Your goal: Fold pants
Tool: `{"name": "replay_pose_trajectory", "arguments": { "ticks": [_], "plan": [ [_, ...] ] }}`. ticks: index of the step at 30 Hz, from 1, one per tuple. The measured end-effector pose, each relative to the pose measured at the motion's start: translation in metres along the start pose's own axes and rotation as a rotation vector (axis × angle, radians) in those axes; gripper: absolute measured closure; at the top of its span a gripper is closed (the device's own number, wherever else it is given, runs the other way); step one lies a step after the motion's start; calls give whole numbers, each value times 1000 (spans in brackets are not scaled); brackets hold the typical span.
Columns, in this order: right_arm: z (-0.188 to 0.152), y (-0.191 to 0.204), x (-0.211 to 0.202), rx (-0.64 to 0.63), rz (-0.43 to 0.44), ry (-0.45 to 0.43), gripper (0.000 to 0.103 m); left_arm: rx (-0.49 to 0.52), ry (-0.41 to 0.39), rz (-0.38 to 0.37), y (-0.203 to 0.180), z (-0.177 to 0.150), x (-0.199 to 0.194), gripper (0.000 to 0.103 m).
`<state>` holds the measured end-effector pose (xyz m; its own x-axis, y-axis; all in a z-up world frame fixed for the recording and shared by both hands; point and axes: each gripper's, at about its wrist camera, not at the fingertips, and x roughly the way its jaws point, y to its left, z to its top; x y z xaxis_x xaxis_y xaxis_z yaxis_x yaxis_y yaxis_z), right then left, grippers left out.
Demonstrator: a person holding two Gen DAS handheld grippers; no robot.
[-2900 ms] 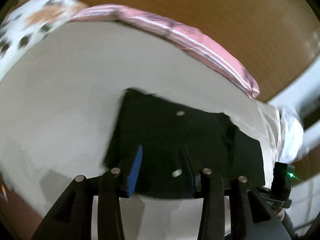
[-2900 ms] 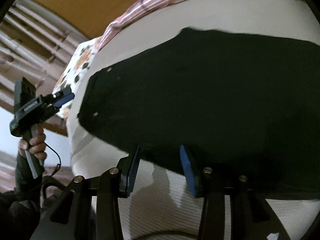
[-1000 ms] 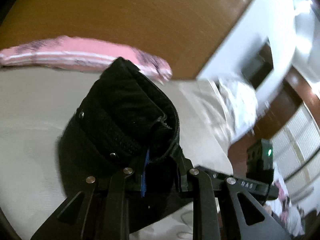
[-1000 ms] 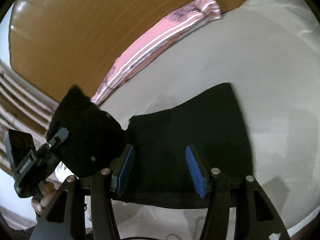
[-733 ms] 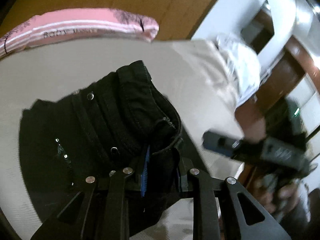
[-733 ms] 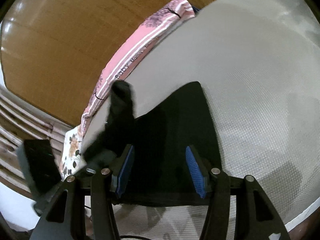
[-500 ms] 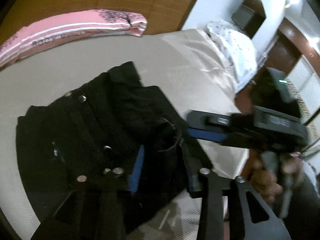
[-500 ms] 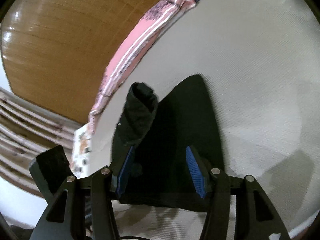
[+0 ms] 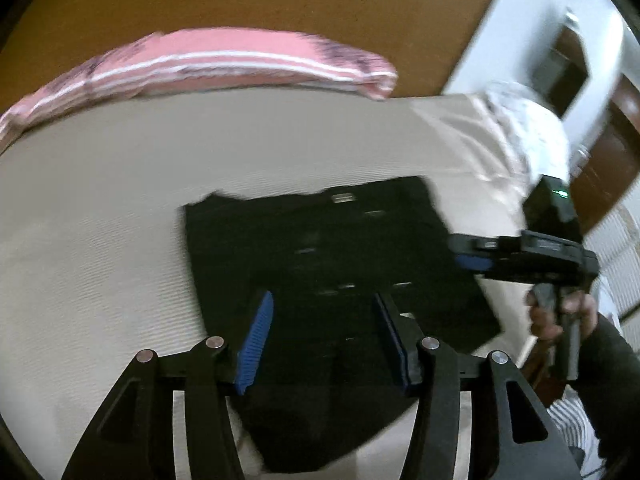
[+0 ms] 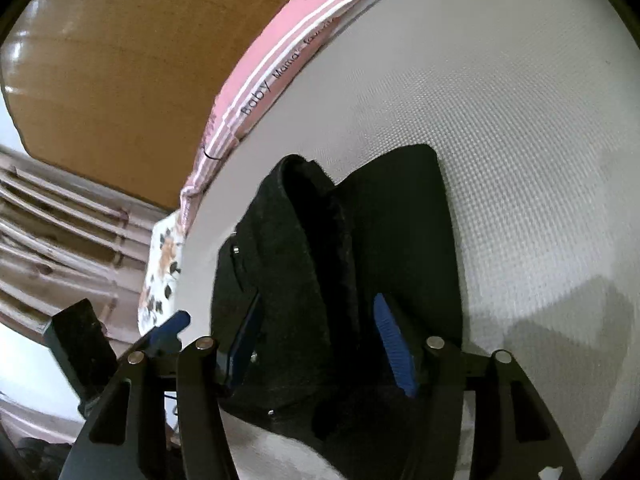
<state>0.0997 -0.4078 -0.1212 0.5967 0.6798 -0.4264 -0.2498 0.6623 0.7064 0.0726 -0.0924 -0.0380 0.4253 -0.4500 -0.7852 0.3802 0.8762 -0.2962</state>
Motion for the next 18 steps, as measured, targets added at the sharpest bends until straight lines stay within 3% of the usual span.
{"name": "replay_pose_trajectory", "arguments": {
  "ticks": [5,11,12,14,18],
  "plan": [
    [4,0,19,-50,29,63,52,-65,33,63,36,-13,8,50],
    [4,2,27,-59,53,79,64,-114,69,41,50,-24,24,50],
    [2,4,26,-57,50,82,67,-114,68,37,50,-24,24,50],
    [1,7,28,-23,71,84,85,-119,68,35,51,-23,25,50],
    [-3,38,11,-35,-8,11,90,-130,50,36,55,-20,20,50]
  ]
}}
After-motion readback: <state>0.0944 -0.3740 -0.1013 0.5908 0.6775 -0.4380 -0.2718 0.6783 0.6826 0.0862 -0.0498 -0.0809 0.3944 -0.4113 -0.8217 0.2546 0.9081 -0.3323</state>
